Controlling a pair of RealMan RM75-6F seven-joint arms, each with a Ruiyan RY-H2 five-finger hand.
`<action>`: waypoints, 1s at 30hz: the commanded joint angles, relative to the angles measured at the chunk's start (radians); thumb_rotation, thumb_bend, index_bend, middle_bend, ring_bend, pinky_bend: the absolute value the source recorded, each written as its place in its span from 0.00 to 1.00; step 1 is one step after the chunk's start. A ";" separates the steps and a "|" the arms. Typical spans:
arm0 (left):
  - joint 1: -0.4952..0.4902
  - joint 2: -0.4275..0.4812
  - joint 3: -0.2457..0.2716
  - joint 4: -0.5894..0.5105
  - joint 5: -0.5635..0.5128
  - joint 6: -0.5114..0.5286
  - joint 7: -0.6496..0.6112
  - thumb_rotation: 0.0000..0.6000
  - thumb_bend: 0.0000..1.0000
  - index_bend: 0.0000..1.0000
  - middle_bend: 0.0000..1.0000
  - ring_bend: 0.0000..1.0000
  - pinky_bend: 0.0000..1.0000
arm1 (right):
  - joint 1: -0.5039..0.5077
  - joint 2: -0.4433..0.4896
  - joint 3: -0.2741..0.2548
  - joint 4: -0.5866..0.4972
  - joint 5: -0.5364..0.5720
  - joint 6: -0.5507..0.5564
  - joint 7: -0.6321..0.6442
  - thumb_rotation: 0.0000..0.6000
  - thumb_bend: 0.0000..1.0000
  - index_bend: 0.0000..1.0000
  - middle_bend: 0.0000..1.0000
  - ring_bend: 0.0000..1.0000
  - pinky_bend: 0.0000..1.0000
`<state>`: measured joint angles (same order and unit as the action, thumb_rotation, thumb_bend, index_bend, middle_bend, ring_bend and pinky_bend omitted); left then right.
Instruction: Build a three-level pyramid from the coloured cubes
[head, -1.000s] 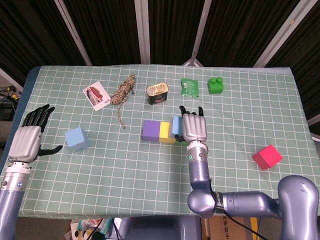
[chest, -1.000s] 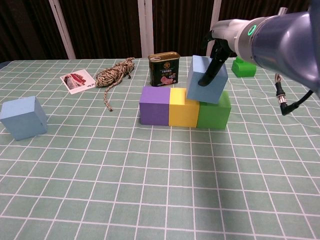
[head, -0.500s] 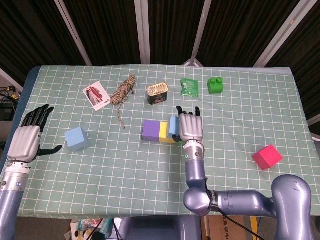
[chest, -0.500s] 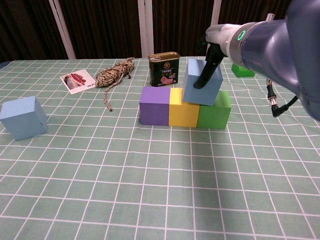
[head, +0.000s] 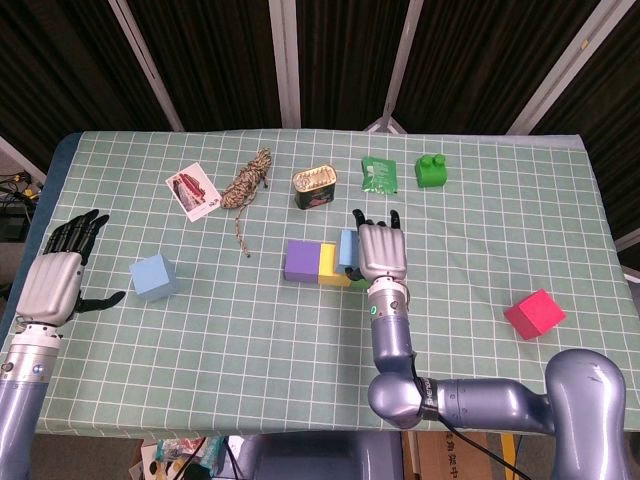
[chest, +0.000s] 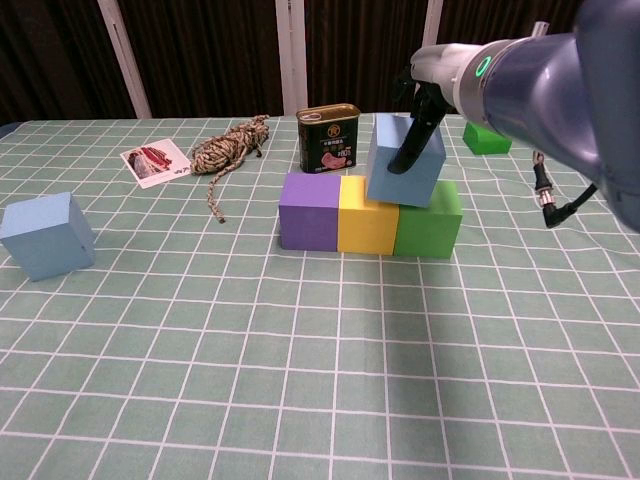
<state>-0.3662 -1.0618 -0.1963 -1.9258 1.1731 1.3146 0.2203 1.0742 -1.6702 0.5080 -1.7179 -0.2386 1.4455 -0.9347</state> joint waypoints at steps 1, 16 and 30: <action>0.000 0.000 0.000 -0.001 0.000 0.000 0.000 1.00 0.08 0.00 0.00 0.00 0.06 | 0.000 0.002 -0.002 -0.002 0.000 -0.001 -0.003 1.00 0.23 0.16 0.53 0.36 0.00; 0.001 0.002 0.000 -0.004 -0.002 0.000 -0.005 1.00 0.08 0.00 0.00 0.00 0.06 | -0.001 0.011 -0.008 -0.013 0.006 -0.011 -0.011 1.00 0.23 0.16 0.53 0.36 0.00; 0.002 0.005 0.000 -0.006 -0.001 -0.001 -0.010 1.00 0.08 0.00 0.00 0.00 0.06 | -0.002 0.017 -0.010 -0.011 0.008 -0.014 -0.010 1.00 0.23 0.16 0.53 0.36 0.00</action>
<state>-0.3644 -1.0569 -0.1962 -1.9321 1.1716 1.3135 0.2100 1.0719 -1.6537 0.4986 -1.7282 -0.2308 1.4313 -0.9445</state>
